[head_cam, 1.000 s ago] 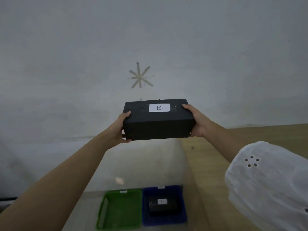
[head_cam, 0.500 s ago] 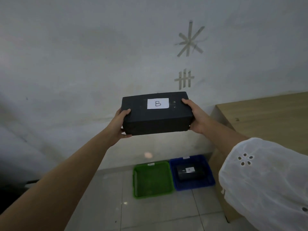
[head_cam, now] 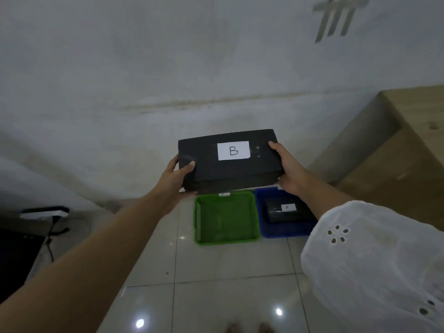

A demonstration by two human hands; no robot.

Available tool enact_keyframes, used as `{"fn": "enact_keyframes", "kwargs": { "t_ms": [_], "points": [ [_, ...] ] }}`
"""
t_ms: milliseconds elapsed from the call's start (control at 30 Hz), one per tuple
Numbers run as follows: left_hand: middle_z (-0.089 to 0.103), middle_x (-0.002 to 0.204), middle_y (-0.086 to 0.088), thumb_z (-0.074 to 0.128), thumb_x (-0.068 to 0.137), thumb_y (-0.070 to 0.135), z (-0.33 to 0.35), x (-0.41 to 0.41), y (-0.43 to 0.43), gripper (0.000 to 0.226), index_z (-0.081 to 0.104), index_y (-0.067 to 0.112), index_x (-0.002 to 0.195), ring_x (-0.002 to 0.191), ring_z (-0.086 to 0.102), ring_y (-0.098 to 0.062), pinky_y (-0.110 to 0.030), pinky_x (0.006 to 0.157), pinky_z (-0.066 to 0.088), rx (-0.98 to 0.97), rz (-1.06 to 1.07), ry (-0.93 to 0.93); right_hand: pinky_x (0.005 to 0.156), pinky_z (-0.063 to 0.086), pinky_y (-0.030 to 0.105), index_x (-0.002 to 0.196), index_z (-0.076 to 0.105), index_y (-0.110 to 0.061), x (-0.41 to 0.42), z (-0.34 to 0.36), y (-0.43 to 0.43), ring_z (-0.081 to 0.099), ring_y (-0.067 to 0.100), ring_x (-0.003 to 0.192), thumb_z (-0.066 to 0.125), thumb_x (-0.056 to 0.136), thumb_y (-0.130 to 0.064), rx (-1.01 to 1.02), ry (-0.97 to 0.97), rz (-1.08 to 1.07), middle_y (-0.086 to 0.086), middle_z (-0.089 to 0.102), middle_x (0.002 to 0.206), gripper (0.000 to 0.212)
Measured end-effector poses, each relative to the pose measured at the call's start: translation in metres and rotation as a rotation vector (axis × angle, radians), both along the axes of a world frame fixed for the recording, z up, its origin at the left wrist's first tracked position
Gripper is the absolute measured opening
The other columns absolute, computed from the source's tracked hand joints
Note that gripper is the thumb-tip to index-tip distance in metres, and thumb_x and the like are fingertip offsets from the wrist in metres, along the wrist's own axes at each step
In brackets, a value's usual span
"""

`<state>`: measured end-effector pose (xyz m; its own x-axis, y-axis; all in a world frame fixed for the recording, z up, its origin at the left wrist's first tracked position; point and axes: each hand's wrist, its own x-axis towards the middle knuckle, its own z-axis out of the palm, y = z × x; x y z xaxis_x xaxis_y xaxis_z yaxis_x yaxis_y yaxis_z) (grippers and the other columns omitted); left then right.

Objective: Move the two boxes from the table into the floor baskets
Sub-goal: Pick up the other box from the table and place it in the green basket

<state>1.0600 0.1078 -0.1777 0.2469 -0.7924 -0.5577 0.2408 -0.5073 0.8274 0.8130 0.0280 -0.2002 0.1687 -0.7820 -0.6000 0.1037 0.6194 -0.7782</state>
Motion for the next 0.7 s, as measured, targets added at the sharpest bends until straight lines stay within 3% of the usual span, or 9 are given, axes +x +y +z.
{"fn": "enact_keyframes", "kwargs": {
  "t_ms": [100, 200, 267, 400, 467, 567, 700],
  "points": [
    [0.051, 0.130, -0.007, 0.059, 0.087, 0.019, -0.061, 0.003, -0.013, 0.055, 0.039, 0.032, 0.136, 0.117, 0.051, -0.029, -0.053, 0.088, 0.050, 0.031, 0.001, 0.005, 0.067, 0.047, 0.041, 0.092, 0.062, -0.033, 0.002, -0.061, -0.013, 0.062, 0.019, 0.094, 0.050, 0.081, -0.061, 0.110, 0.102, 0.052, -0.004, 0.069, 0.096, 0.033],
    [0.052, 0.130, -0.010, 0.060, 0.086, 0.017, -0.125, 0.003, -0.025, 0.056, 0.038, 0.029, 0.137, 0.117, 0.052, -0.032, -0.056, 0.090, 0.049, 0.064, 0.036, 0.016, 0.084, 0.049, 0.051, 0.095, 0.062, -0.032, 0.005, -0.124, -0.028, 0.061, 0.024, 0.100, 0.049, 0.079, -0.066, 0.176, 0.119, 0.063, 0.001, 0.068, 0.104, 0.040],
    [0.053, 0.127, -0.010, 0.061, 0.086, 0.016, -0.166, 0.002, -0.031, 0.056, 0.039, 0.027, 0.136, 0.114, 0.053, -0.032, -0.055, 0.087, 0.051, 0.094, 0.051, 0.017, 0.086, 0.050, 0.050, 0.098, 0.062, -0.030, 0.007, -0.164, -0.036, 0.062, 0.024, 0.101, 0.049, 0.080, -0.066, 0.189, 0.137, 0.064, 0.002, 0.068, 0.106, 0.042],
    [0.052, 0.120, -0.011, 0.060, 0.085, 0.010, -0.242, 0.000, -0.036, 0.054, 0.038, 0.022, 0.134, 0.103, 0.054, -0.029, -0.042, 0.068, 0.053, 0.148, 0.102, 0.030, 0.074, 0.055, 0.042, 0.103, 0.060, -0.029, 0.011, -0.237, -0.044, 0.061, 0.021, 0.097, 0.048, 0.082, -0.065, 0.216, 0.162, 0.081, 0.001, 0.066, 0.104, 0.043],
    [0.051, 0.121, -0.011, 0.059, 0.085, 0.007, -0.277, 0.002, -0.037, 0.054, 0.038, 0.021, 0.134, 0.103, 0.053, -0.028, -0.041, 0.070, 0.053, 0.172, 0.110, 0.035, 0.064, 0.054, 0.038, 0.100, 0.059, -0.030, 0.016, -0.272, -0.045, 0.062, 0.019, 0.091, 0.046, 0.085, -0.062, 0.236, 0.169, 0.072, 0.000, 0.066, 0.100, 0.038],
    [0.051, 0.127, -0.011, 0.057, 0.086, 0.006, -0.327, 0.004, -0.039, 0.056, 0.038, 0.022, 0.136, 0.102, 0.053, -0.027, -0.044, 0.081, 0.051, 0.195, 0.127, 0.045, 0.061, 0.053, 0.039, 0.096, 0.058, -0.028, 0.023, -0.322, -0.042, 0.061, 0.019, 0.086, 0.046, 0.087, -0.058, 0.284, 0.173, 0.044, 0.001, 0.064, 0.097, 0.033],
    [0.050, 0.133, -0.010, 0.055, 0.086, 0.005, -0.380, 0.006, -0.039, 0.055, 0.040, 0.024, 0.136, 0.105, 0.052, -0.026, -0.038, 0.074, 0.049, 0.216, 0.141, 0.067, 0.062, 0.053, 0.040, 0.108, 0.052, -0.022, 0.029, -0.377, -0.037, 0.058, 0.021, 0.080, 0.047, 0.088, -0.053, 0.347, 0.227, -0.009, 0.002, 0.059, 0.092, 0.037]
  ]
}}
